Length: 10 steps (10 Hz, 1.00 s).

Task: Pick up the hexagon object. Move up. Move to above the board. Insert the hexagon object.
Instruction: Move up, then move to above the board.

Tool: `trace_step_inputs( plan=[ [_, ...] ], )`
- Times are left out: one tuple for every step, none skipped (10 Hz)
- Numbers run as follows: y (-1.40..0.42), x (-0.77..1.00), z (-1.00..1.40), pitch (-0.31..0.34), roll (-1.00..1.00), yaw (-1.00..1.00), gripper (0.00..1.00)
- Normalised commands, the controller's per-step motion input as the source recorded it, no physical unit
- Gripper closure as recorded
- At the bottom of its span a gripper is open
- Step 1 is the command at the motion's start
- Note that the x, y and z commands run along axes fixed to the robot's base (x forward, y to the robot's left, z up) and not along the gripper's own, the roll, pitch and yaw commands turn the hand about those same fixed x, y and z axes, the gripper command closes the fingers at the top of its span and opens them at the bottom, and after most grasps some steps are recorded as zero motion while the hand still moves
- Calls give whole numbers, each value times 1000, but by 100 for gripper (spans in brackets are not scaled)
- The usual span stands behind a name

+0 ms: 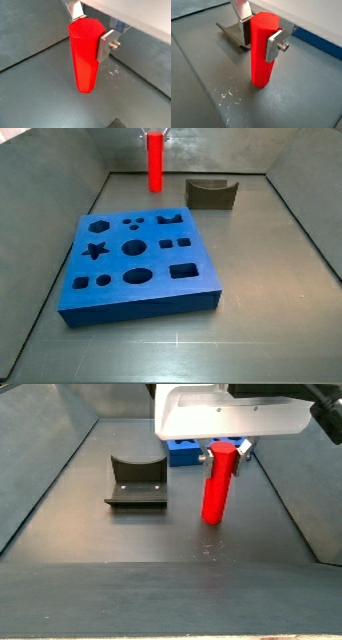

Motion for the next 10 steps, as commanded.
trace_step_inputs(
  plan=[
    [0,0,833,0,0,0,100],
    [20,-45,752,18,-2,-53,100],
    [24,-48,682,21,5,-54,100],
    [18,-32,444,35,16,-45,100],
    [16,-24,336,43,20,-40,100],
    [67,-38,1000,19,-164,341,100],
    [68,-34,1000,26,-163,340,100],
    [55,-31,1000,44,-148,242,100],
    [50,-17,1000,54,-128,165,100],
    [46,-5,927,73,-109,95,100]
  ],
)
